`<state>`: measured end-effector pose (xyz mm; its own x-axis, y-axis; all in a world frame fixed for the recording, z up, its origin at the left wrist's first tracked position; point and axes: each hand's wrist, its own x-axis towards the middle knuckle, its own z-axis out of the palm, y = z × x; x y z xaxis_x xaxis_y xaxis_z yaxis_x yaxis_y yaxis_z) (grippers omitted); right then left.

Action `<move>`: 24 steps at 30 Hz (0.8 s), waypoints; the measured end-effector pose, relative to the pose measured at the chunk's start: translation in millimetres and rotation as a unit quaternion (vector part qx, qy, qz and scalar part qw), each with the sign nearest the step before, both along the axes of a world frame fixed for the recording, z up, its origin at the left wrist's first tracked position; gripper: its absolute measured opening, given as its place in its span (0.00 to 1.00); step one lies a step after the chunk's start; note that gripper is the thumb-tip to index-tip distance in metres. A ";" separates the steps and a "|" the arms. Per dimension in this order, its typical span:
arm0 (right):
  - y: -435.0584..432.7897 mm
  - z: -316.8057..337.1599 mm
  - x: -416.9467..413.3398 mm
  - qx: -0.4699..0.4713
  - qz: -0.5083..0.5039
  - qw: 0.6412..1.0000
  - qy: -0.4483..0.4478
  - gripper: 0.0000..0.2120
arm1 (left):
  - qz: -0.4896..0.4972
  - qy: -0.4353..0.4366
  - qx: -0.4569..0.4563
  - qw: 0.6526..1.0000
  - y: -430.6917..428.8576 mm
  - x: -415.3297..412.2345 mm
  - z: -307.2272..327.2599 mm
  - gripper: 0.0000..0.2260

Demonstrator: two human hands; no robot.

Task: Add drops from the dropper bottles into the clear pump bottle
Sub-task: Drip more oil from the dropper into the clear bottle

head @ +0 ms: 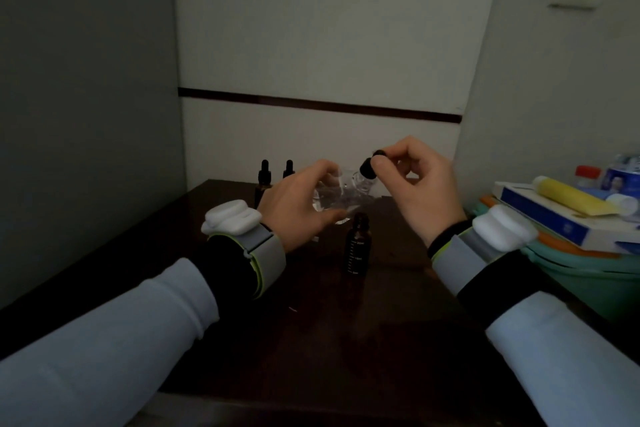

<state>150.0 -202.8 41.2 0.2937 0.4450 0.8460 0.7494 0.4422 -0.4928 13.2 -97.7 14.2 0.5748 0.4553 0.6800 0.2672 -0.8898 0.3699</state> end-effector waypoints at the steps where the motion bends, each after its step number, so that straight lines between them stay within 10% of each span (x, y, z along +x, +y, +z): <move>1: 0.6 -0.2 0.4 -0.006 -0.001 1.000 -0.001 0.13 | 0.001 0.000 0.000 1.000 0.1 -0.2 0.0 0.22; 24: -6.9 8.7 -1.5 0.057 -0.017 0.998 0.012 0.13 | -0.018 0.007 -0.114 0.993 10.8 3.7 -3.8 0.21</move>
